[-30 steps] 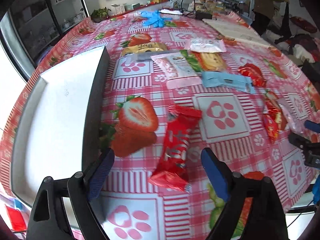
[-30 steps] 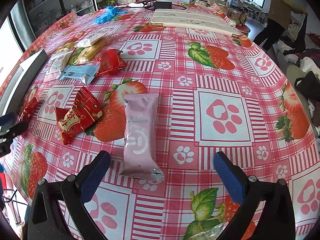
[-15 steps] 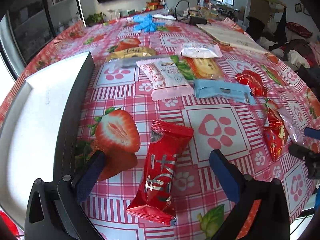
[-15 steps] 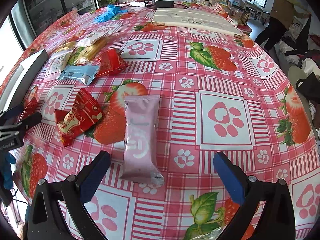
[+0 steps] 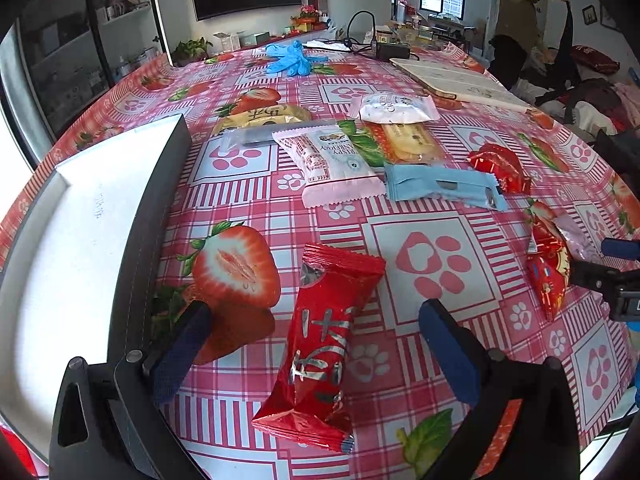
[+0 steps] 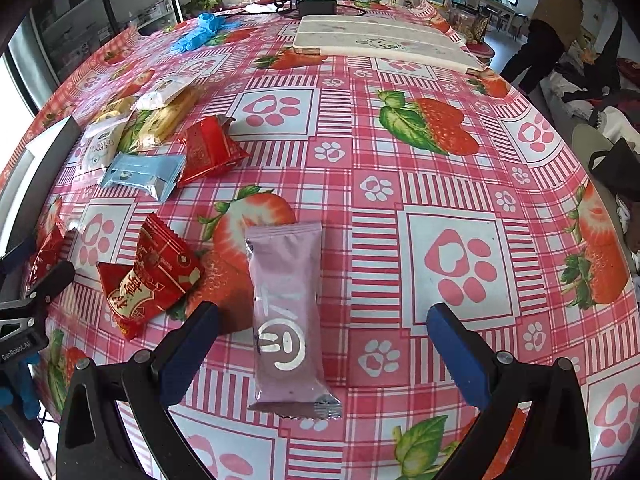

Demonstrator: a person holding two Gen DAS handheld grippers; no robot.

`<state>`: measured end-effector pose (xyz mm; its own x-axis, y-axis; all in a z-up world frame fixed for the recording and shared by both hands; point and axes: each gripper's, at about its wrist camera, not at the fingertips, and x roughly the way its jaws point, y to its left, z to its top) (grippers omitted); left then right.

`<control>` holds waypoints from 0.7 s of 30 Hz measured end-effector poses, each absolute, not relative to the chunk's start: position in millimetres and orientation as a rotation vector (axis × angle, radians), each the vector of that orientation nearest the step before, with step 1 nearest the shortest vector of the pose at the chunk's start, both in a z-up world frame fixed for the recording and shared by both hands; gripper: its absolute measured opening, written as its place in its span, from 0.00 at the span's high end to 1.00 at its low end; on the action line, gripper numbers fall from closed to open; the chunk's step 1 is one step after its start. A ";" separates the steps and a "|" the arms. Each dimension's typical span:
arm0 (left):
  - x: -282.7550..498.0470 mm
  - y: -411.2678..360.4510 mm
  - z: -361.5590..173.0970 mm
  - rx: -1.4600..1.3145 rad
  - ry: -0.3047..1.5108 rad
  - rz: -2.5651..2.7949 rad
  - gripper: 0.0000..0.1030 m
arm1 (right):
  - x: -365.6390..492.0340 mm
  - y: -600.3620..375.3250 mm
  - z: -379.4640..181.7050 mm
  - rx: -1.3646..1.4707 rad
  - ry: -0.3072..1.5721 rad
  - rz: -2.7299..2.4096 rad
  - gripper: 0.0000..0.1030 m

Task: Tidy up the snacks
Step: 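Grasp the red wrapper bar with the left gripper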

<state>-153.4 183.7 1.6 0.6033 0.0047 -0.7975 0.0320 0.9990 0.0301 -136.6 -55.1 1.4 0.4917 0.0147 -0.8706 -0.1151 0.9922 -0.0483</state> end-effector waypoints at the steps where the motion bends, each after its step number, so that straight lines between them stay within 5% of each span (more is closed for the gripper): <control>1: -153.6 183.7 1.6 0.043 0.923 -0.016 0.00 | -136.9 -55.1 1.3 -0.105 1.050 0.080 0.00; 21: -154.7 184.2 2.3 0.041 0.920 -0.019 0.00 | -131.8 -55.4 1.5 -0.104 1.035 0.081 0.00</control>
<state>-154.7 184.2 2.3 0.6055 0.0010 -0.7958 0.0342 0.9990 0.0273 -131.8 -55.4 1.5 0.5083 0.0177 -0.8610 -0.1159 0.9921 -0.0481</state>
